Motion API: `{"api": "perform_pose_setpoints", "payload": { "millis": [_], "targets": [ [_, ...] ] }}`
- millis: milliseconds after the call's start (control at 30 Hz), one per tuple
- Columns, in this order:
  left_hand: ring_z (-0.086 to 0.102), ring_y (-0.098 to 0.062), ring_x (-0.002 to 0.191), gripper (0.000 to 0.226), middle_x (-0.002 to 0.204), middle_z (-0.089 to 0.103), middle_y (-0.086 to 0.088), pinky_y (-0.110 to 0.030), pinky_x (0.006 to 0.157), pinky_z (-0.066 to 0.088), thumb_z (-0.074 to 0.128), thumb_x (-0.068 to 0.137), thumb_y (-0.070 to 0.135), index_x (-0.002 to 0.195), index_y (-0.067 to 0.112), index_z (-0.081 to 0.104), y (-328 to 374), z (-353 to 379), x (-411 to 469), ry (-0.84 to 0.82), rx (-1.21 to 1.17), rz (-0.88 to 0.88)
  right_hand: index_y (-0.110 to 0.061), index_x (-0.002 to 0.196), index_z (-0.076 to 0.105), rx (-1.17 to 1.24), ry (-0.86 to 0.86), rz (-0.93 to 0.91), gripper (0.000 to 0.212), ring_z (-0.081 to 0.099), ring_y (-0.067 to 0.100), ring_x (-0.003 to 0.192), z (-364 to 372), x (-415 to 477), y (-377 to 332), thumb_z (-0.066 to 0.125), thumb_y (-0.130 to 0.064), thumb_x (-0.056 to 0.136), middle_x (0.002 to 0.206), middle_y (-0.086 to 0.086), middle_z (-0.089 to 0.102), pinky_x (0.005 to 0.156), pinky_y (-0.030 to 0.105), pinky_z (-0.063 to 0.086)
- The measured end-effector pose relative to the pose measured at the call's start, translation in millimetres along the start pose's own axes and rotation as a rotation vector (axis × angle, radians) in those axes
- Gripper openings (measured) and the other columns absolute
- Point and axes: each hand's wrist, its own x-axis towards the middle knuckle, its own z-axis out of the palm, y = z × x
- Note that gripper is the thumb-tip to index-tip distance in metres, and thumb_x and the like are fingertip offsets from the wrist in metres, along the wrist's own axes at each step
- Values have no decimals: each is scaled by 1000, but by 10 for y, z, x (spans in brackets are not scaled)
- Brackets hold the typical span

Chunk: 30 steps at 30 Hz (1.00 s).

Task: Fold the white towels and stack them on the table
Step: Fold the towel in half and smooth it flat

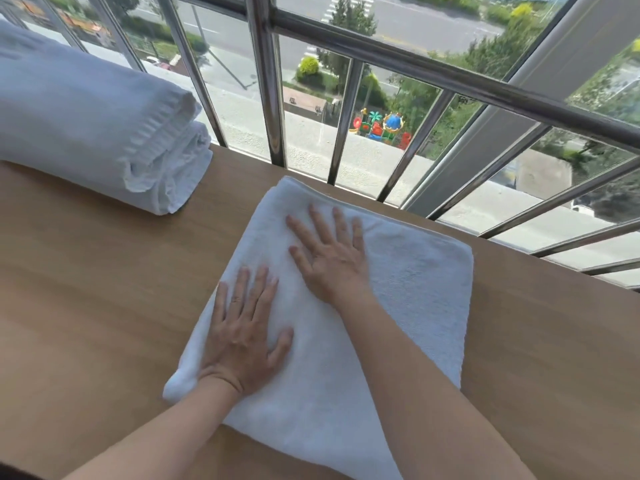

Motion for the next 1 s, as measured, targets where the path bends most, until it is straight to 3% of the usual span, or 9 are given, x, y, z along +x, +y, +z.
{"api": "perform_pose_setpoints", "payload": {
  "millis": [133,233,300,633,900,1000],
  "targets": [
    [15,-30,154,89,164,20,-20,-56,122,13,37,88,55,154,-4,26,18,-15,-5,-41,34,-46,-56,152,-7,18,-50,196,60,-14,33,153,-117,259,-48,9,-69,95,168,-8,-7,116,59,-19],
    [18,-31,153,89,163,21,-21,-57,121,16,38,88,55,153,-5,28,6,-12,0,-47,35,-30,-55,153,-3,-38,12,-73,56,-10,28,155,-38,117,-266,13,-62,100,169,-9,-4,114,65,-16],
    [21,-32,152,87,162,24,-22,-58,120,19,39,88,53,152,-6,32,3,3,15,-39,49,-20,-57,153,-1,-59,-16,-152,53,-12,24,155,14,87,-315,11,-59,102,168,-12,-5,113,65,-19],
    [18,-32,153,86,163,22,-22,-58,121,18,37,90,53,153,-4,30,-10,20,4,-43,60,-10,-53,154,-6,19,-34,143,58,-12,24,154,-82,373,-311,8,-65,100,169,-8,-7,118,54,-17],
    [16,-37,153,82,163,19,-24,-60,121,17,31,93,53,156,0,27,-46,56,12,-77,64,31,-43,156,-16,106,77,564,60,-24,15,151,241,-1192,-239,10,-54,103,166,-10,-21,121,49,-13],
    [14,-39,153,81,163,18,-26,-60,121,14,28,94,53,156,1,25,-42,57,11,-85,56,41,-34,160,-4,91,74,530,63,-12,23,155,405,-1894,-512,12,-55,103,169,-3,-10,122,52,-5]
  ]
}}
